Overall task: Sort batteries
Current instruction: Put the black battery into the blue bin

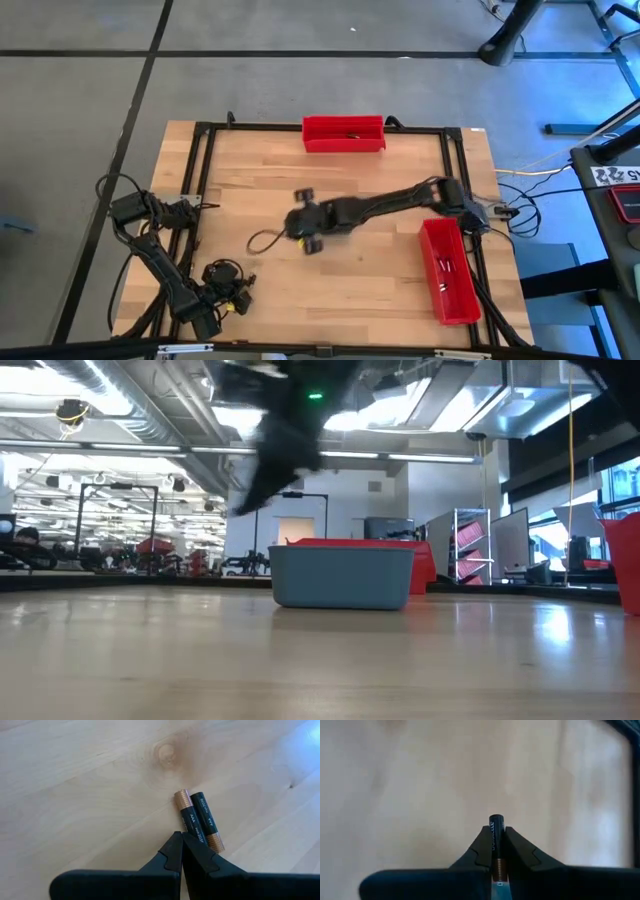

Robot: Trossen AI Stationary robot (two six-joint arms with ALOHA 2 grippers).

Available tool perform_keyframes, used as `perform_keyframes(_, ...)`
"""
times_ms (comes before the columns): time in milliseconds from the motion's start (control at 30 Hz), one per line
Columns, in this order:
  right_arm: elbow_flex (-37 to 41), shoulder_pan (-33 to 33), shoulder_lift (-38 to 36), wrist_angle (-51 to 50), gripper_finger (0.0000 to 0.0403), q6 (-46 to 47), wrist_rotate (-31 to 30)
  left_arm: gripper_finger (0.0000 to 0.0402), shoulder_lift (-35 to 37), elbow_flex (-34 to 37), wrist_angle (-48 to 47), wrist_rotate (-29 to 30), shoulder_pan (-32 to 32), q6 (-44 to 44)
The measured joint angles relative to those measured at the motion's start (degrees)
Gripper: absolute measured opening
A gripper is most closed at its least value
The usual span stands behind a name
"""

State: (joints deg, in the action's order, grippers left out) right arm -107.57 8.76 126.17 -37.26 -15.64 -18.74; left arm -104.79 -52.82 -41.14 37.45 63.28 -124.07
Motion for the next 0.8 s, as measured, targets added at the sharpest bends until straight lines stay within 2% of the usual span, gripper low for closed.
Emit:
perform_keyframes(100,8.1,-1.9,-6.5,-2.3,0.0024,1.0,-0.6,0.0001,0.0,0.0,0.0,0.0,0.1,0.0)
perform_keyframes(200,18.9,-3.9,-12.9,0.0,0.0026,5.7,0.8,0.0001,0.0,0.0,0.0,0.1,0.1,0.0)
perform_keyframes(300,28.9,-5.7,-17.9,8.2,0.0029,9.4,9.9,0.0001,0.0,0.0,-0.1,0.5,0.1,0.0)
perform_keyframes(400,36.4,-6.5,-18.3,17.7,0.0027,11.0,17.0,0.0001,-0.1,0.0,-0.1,1.1,0.1,0.2)
perform_keyframes(467,39.0,-6.7,-18.0,20.2,0.0027,11.6,18.2,0.0001,-0.1,0.0,-0.2,1.3,0.1,0.9)
perform_keyframes(567,39.9,-6.7,-17.7,22.2,0.0038,12.4,16.5,0.0001,-0.1,0.0,-0.2,1.5,0.1,1.0)
perform_keyframes(800,39.6,-6.7,-17.8,22.4,0.0097,12.8,15.9,0.0001,-0.1,0.0,-0.5,1.7,0.1,1.3)
